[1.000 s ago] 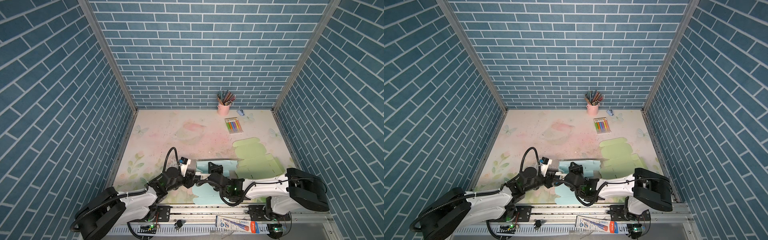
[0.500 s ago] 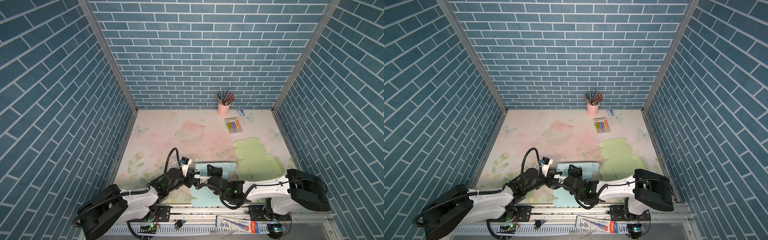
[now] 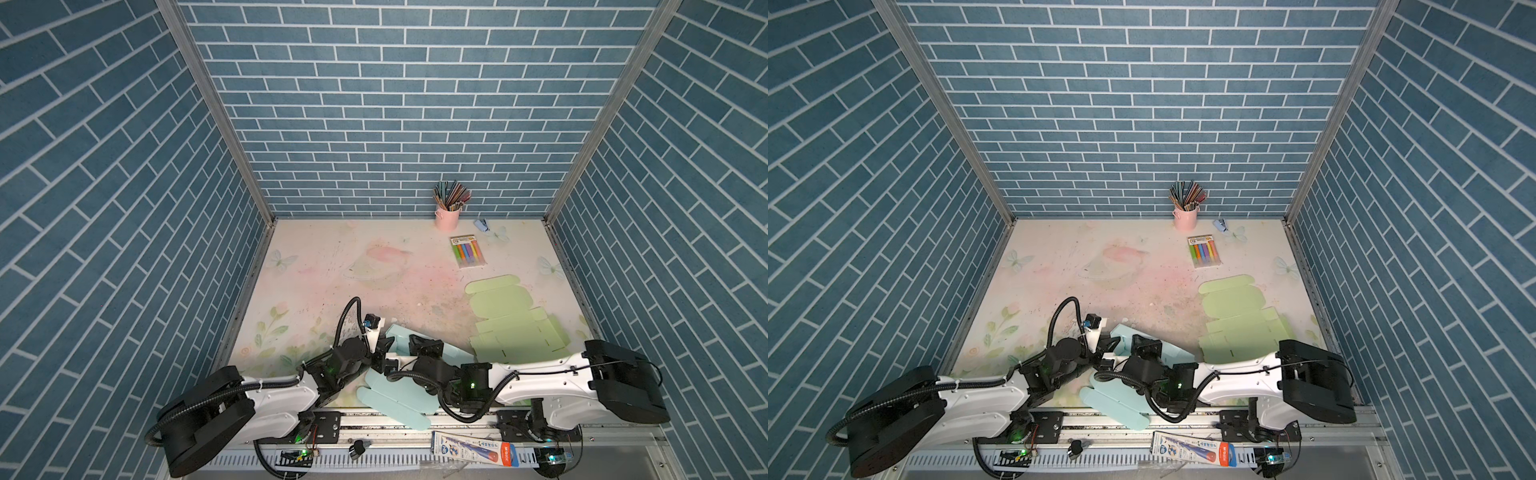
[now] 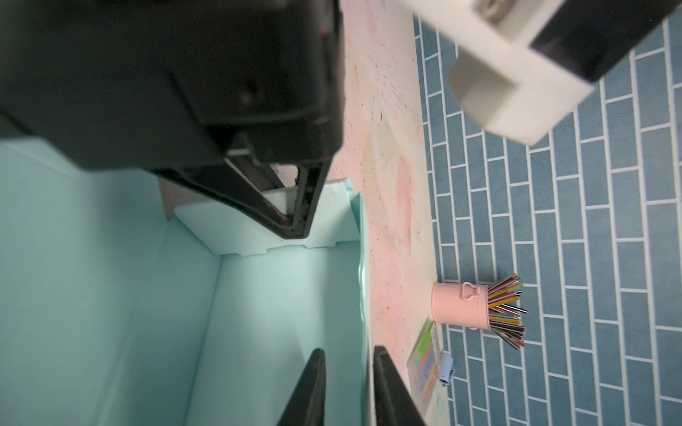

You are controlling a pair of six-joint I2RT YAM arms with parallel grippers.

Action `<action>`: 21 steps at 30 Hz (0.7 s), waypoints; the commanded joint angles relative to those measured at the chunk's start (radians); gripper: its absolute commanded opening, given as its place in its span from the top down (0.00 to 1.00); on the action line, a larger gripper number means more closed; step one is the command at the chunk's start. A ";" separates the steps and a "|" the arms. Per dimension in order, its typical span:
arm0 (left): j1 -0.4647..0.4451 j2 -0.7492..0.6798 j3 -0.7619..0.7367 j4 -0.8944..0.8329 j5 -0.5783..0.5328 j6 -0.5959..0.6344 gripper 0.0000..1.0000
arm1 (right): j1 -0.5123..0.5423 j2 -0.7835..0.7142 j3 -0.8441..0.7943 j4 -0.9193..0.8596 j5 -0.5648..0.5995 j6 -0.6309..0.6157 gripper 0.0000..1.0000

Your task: Fold the paper box

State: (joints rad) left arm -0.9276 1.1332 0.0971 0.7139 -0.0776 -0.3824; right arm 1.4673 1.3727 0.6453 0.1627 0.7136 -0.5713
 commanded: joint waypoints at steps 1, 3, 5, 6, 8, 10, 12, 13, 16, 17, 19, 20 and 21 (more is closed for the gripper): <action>-0.011 -0.010 0.013 -0.013 -0.052 0.030 0.86 | 0.004 -0.140 0.018 -0.086 -0.134 0.212 0.57; -0.011 -0.010 0.013 -0.014 -0.061 0.043 0.86 | 0.002 -0.219 0.008 -0.086 -0.169 0.277 0.51; -0.013 -0.012 0.016 -0.016 -0.066 0.060 0.86 | -0.017 -0.301 -0.002 -0.081 -0.236 0.351 0.47; -0.013 -0.013 0.016 -0.015 -0.069 0.066 0.86 | -0.038 -0.329 -0.004 -0.077 -0.267 0.389 0.46; -0.016 -0.022 0.016 -0.012 -0.076 0.079 0.86 | -0.125 -0.376 0.000 -0.071 -0.364 0.489 0.46; -0.018 -0.034 0.016 -0.009 -0.077 0.093 0.86 | -0.237 -0.390 0.008 -0.062 -0.478 0.592 0.46; -0.020 -0.048 0.013 0.002 -0.082 0.109 0.86 | -0.359 -0.370 0.016 -0.050 -0.617 0.700 0.47; -0.020 -0.054 0.015 0.004 -0.085 0.119 0.86 | -0.419 -0.346 0.023 -0.043 -0.704 0.745 0.48; -0.023 -0.058 0.025 0.017 -0.095 0.150 0.86 | -0.509 -0.262 0.041 -0.034 -0.843 0.827 0.49; -0.023 -0.055 0.028 0.024 -0.100 0.159 0.86 | -0.520 -0.237 0.044 -0.029 -0.872 0.840 0.49; -0.021 -0.040 0.039 0.037 -0.105 0.185 0.85 | -0.536 -0.188 0.044 0.004 -0.935 0.877 0.49; -0.023 -0.030 0.042 0.045 -0.106 0.193 0.85 | -0.542 -0.168 0.043 0.022 -0.965 0.892 0.49; -0.023 -0.018 0.045 0.057 -0.108 0.202 0.85 | -0.549 -0.144 0.045 0.040 -0.997 0.912 0.49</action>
State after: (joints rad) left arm -0.9447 1.0973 0.1131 0.7166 -0.1608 -0.2279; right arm 0.9310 1.1927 0.6643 0.1390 -0.1024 0.2077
